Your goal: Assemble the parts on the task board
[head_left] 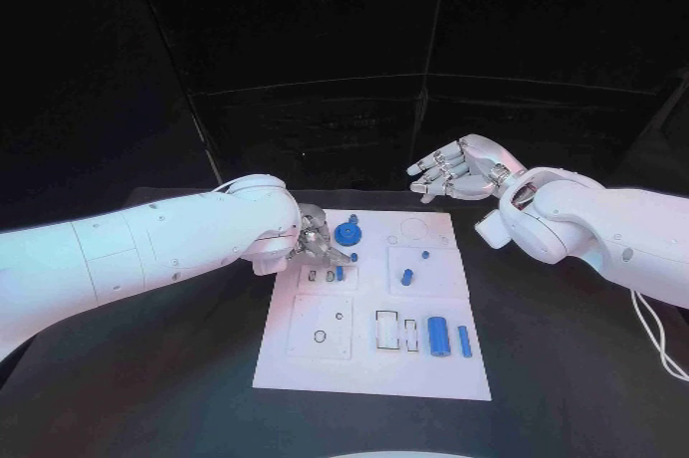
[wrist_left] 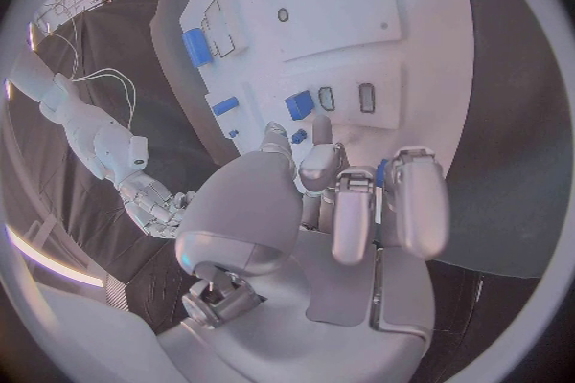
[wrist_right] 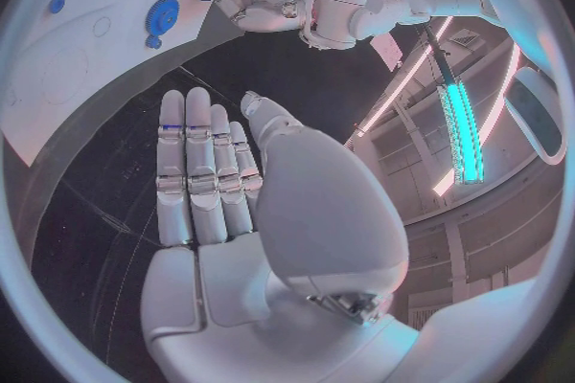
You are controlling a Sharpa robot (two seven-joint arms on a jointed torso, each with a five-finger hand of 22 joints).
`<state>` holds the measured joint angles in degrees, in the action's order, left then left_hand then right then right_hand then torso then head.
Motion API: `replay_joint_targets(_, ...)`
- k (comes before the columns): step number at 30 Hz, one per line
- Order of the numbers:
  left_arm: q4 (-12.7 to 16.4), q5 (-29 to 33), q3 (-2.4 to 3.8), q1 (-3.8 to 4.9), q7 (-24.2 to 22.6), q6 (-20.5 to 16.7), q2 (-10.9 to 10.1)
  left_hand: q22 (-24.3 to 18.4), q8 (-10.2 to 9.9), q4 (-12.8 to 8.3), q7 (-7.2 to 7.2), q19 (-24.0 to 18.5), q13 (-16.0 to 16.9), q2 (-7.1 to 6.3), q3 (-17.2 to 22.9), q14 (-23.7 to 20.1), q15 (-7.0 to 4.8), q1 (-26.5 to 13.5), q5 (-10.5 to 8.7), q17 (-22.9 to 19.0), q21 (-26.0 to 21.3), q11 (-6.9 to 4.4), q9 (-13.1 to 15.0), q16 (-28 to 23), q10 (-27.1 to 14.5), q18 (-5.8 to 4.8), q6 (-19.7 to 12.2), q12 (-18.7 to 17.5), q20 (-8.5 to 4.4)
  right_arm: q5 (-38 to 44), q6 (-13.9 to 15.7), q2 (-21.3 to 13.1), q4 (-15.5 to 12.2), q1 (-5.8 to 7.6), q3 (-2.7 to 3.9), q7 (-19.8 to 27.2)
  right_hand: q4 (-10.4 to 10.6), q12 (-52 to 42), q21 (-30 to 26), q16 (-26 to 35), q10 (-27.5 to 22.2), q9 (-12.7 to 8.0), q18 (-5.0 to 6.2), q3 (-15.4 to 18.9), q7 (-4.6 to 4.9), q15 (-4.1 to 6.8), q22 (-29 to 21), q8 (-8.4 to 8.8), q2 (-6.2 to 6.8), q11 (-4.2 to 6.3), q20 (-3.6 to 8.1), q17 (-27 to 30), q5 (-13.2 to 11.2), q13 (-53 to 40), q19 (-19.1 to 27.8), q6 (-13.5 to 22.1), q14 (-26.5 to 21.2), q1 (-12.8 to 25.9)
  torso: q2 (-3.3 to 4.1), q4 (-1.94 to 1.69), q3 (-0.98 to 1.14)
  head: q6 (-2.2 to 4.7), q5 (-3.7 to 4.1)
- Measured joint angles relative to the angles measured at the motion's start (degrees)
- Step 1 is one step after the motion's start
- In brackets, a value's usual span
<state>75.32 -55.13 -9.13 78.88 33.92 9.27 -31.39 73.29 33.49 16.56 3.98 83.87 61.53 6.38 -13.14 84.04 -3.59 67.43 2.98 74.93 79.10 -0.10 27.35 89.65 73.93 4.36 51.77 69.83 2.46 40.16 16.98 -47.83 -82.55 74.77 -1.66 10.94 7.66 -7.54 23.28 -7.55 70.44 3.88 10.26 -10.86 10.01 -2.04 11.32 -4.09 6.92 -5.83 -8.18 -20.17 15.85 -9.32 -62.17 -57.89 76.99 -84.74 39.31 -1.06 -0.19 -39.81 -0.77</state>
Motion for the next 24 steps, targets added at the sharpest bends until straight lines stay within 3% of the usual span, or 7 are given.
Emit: replay_joint_targets(24, -1.94, -1.22, -0.17, 0.06, 1.68, 2.96, 2.77, 0.45, 1.08, -0.29, -0.21, 0.0, 0.34, 0.05, -0.6, -0.1, -0.09, -0.52, 0.0, -0.01, 0.23, 0.0, 1.05, 0.0, -0.01, 0.01, -0.6, 0.3, 0.0, -0.55, -0.15, 1.3, 1.41, 0.02, -0.01, -0.68, -0.18, 0.54, -0.89, 1.07, 0.0, 0.01, -0.01, -0.28, 0.42, -0.21, -0.76, 0.11, 0.45, 0.0, -0.22, 0.64, 1.16, 1.01, -0.21, 0.42, 0.2, 0.45, 0.11, -0.06, -0.08, -0.88, 0.01)
